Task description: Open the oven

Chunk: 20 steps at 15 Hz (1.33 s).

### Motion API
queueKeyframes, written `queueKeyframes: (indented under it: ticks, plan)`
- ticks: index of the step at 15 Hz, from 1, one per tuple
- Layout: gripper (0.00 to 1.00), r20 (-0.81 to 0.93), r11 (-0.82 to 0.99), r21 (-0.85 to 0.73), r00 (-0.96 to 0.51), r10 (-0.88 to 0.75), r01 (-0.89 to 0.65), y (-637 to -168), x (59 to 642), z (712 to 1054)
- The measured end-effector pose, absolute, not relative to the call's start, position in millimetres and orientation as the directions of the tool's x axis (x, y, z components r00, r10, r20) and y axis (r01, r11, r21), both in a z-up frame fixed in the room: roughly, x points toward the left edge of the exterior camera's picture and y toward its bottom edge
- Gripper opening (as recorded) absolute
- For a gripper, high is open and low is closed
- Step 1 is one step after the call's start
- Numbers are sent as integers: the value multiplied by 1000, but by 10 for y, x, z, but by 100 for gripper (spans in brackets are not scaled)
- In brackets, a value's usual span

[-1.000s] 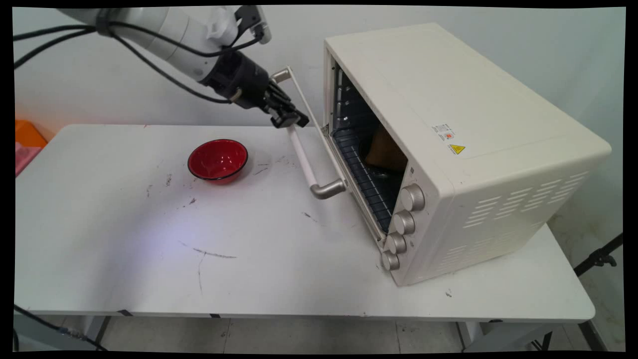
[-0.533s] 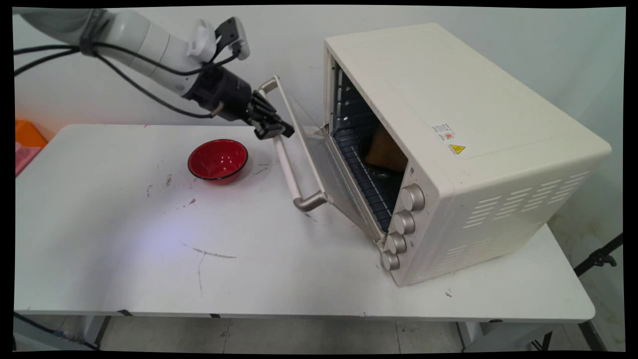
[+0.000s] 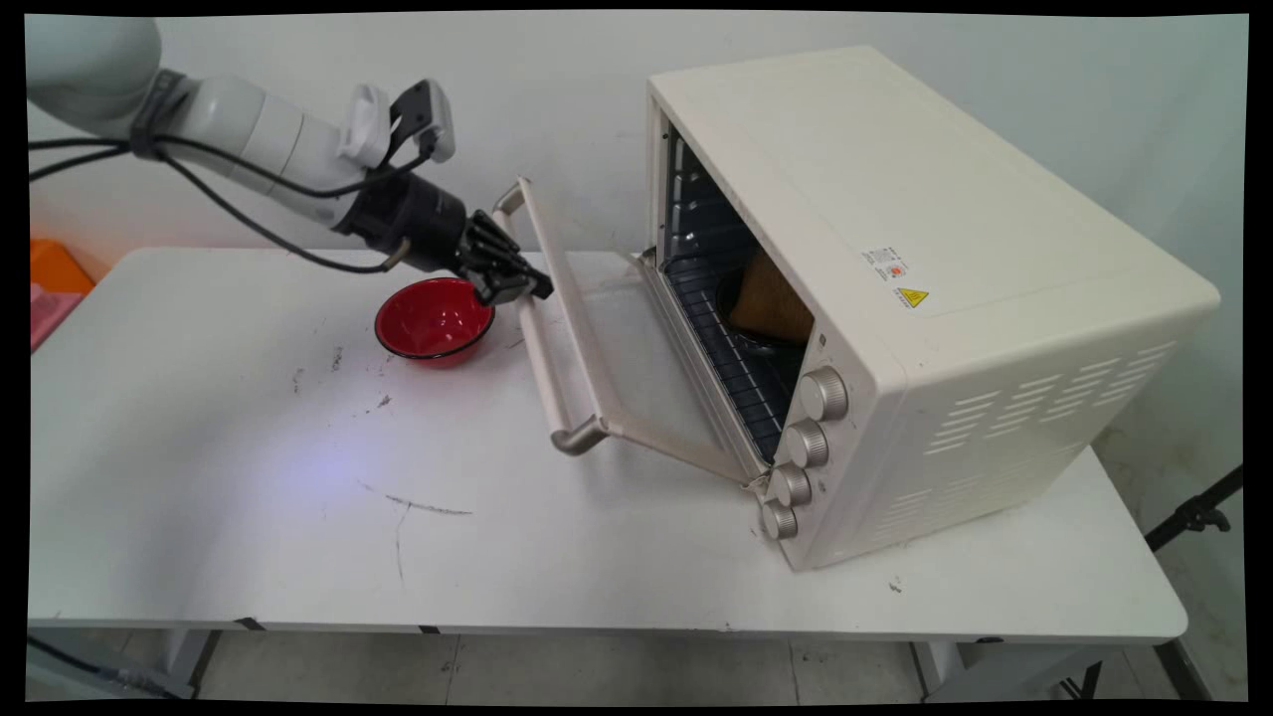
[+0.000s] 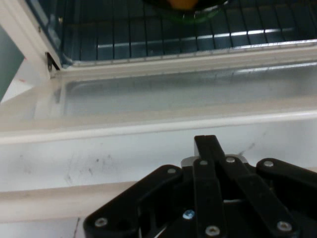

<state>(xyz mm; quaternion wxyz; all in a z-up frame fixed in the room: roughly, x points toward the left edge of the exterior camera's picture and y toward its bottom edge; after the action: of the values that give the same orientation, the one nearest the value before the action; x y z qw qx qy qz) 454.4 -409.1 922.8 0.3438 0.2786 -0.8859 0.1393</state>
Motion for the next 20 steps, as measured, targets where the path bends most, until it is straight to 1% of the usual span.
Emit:
queueKeyframes:
  ticks: [11, 20]
  plan:
    - [0, 699, 811, -44, -598, -393, -583, -4010, 4936, 8724]
    - [0, 699, 817, -27, -595, -397, -576, -3913, 5163, 8526]
